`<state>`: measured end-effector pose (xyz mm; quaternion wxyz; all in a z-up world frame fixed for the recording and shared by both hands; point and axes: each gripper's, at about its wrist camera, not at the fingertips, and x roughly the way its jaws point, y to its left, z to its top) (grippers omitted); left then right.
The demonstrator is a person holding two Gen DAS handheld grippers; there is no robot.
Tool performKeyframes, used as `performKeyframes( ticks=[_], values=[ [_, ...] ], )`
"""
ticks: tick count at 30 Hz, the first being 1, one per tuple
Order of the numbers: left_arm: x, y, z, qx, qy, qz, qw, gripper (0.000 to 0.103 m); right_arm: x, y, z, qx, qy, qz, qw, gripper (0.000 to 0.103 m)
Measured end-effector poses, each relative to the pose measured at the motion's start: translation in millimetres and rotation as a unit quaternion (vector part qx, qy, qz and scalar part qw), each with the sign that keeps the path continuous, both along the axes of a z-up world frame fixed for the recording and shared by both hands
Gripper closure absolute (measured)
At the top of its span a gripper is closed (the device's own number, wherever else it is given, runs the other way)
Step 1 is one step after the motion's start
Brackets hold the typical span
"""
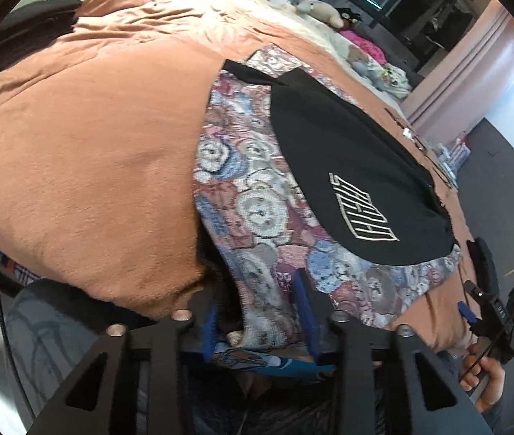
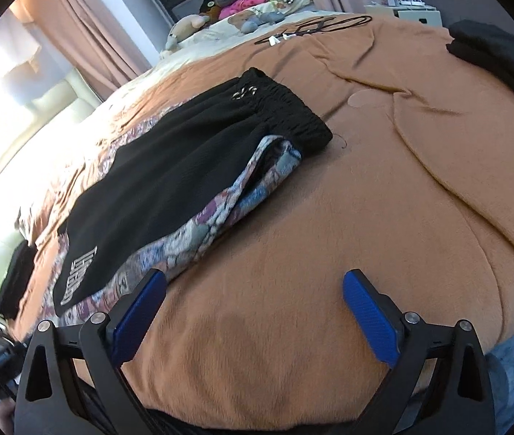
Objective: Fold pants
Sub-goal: 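Move both tools toward the black shorts' waistband and hem, then grasp the shorts' hem with the left tool while the right tool grasps the waistband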
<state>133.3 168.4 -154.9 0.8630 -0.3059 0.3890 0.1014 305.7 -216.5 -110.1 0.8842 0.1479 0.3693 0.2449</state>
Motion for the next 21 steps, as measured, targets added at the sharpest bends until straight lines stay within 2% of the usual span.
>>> performKeyframes(
  ticks=[2, 6, 9, 14, 16, 17, 19, 21],
  values=[
    [-3.4, 2.9, -1.2, -0.002, 0.004, 0.010, 0.9999, 0.084, 6.5, 1.0, 0.1, 0.003, 0.003, -0.001, 1.000, 0.007],
    [-6.6, 2.2, 2.4, 0.006, 0.006, 0.016, 0.9998, 0.093, 20.6, 5.4, 0.4, 0.008, 0.007, -0.002, 1.000, 0.012],
    [-6.4, 0.2, 11.5, 0.017, 0.000, 0.019, 0.9997, 0.095, 31.0, 11.4, 1.2, 0.010, 0.012, 0.002, 1.000, 0.021],
    [-3.7, 2.7, 27.6, 0.027, -0.015, 0.026, 0.9992, 0.095, 46.0, 20.2, 2.1, 0.013, 0.015, -0.003, 1.000, 0.026],
    [-2.0, 5.2, 34.9, 0.032, -0.023, 0.027, 0.9988, 0.095, 52.8, 21.6, 1.4, 0.016, 0.018, -0.005, 1.000, 0.033],
    [-0.3, 5.9, 37.7, 0.037, -0.025, 0.028, 0.9986, 0.095, 55.6, 22.0, 0.9, 0.019, 0.019, -0.005, 1.000, 0.039],
    [2.6, 8.2, 42.1, 0.040, -0.027, 0.028, 0.9984, 0.096, 62.4, 22.2, -0.4, 0.025, 0.027, -0.005, 0.999, 0.052],
    [7.0, 10.6, 49.1, 0.043, -0.033, 0.030, 0.9981, 0.096, 68.6, 21.4, -1.0, 0.029, 0.035, -0.004, 0.999, 0.073]
  ],
)
